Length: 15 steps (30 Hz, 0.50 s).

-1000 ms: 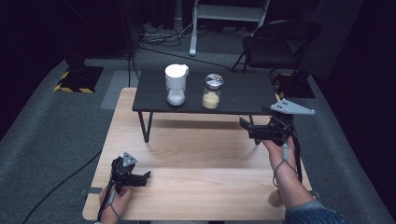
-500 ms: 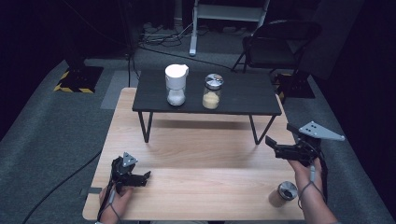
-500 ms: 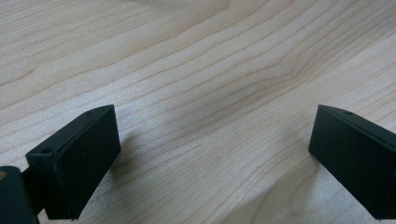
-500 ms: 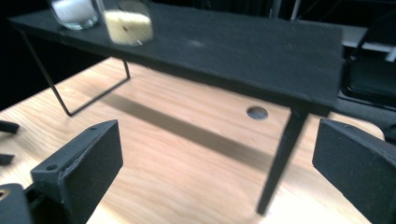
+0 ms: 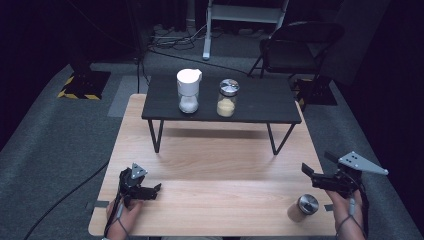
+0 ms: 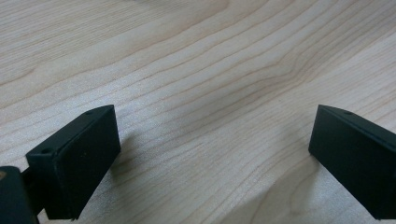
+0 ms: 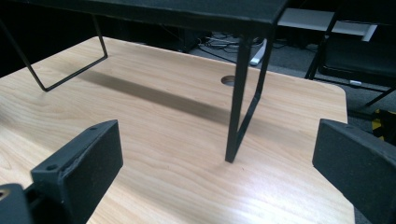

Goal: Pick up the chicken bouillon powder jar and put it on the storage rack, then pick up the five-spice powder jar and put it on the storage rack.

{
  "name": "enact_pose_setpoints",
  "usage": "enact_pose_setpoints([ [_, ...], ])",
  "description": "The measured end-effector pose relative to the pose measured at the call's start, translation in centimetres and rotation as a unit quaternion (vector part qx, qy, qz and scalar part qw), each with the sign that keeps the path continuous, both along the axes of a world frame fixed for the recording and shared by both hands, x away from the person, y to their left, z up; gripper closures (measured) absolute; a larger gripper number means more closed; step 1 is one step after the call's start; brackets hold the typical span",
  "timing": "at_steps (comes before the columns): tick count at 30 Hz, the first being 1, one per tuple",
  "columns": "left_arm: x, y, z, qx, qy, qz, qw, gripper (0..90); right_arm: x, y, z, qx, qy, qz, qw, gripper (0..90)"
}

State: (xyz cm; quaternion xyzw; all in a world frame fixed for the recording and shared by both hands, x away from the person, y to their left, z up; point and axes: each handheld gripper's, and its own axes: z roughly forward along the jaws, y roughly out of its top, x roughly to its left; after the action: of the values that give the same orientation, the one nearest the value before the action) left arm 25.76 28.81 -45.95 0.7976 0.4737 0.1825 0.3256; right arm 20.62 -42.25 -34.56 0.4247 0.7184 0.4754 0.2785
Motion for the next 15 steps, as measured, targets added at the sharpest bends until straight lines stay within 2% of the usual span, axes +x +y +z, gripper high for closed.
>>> enact_pose_setpoints([
  [8, 0.0, 0.0, 0.0, 0.000, 0.000, 0.000, 1.0000, 1.9, -2.3, -2.3, -1.8, 0.013, -0.007, -0.014, 0.9998, 1.4],
  [15, 0.0, 0.0, 0.0, 0.000, 0.000, 0.000, 1.0000, 1.9, -4.3, -3.4, -3.2, 0.017, -0.005, -0.026, 0.9995, 1.5],
])
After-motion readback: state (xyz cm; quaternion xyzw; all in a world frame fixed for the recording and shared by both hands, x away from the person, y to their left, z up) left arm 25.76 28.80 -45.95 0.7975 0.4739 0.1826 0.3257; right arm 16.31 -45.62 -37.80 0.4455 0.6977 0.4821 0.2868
